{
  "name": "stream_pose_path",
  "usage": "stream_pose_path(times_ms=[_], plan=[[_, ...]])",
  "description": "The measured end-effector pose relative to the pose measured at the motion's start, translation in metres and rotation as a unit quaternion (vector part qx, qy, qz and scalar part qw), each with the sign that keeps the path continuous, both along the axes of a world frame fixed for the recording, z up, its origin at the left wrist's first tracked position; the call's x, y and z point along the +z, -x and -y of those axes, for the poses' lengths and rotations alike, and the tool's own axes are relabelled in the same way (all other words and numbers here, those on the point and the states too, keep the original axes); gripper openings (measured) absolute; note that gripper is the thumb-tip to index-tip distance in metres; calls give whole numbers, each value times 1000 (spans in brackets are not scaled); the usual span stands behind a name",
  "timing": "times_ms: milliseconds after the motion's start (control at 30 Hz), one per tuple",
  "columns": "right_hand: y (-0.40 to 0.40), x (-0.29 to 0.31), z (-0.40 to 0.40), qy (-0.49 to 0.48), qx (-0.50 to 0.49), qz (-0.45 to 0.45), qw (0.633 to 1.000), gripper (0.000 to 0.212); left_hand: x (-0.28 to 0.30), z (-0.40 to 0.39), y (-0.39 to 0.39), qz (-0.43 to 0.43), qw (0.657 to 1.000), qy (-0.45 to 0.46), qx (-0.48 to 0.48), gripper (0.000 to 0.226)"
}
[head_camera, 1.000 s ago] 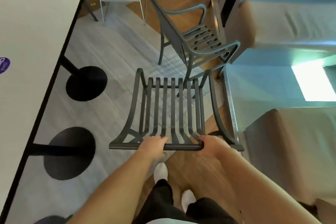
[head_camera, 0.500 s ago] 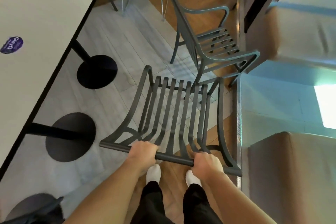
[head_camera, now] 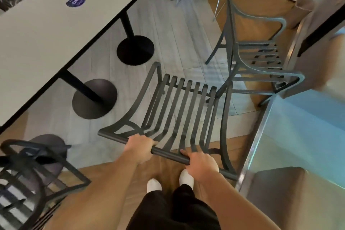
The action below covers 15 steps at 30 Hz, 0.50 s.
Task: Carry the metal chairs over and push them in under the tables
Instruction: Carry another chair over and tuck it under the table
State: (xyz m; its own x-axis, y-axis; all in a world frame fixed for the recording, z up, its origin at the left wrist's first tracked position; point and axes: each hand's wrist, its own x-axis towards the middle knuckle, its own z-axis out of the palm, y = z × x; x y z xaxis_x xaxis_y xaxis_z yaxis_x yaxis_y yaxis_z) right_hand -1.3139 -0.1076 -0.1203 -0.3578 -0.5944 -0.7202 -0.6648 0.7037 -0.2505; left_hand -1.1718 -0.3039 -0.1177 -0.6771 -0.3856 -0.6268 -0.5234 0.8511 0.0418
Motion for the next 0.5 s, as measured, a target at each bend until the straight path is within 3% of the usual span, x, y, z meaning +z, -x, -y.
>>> stream_pose_path(times_ms=[100, 300, 500], plan=[[-3, 0, -4, -20, 41, -9, 999, 66, -8, -19, -24, 13, 999, -5, 45, 54], [-8, 17, -2, -32, 159, -33, 986, 66, -6, -53, -56, -10, 993, -10, 115, 22], [-2, 20, 8, -34, 219, -36, 975, 65, -2, -72, -72, -30, 982, -27, 185, 18]])
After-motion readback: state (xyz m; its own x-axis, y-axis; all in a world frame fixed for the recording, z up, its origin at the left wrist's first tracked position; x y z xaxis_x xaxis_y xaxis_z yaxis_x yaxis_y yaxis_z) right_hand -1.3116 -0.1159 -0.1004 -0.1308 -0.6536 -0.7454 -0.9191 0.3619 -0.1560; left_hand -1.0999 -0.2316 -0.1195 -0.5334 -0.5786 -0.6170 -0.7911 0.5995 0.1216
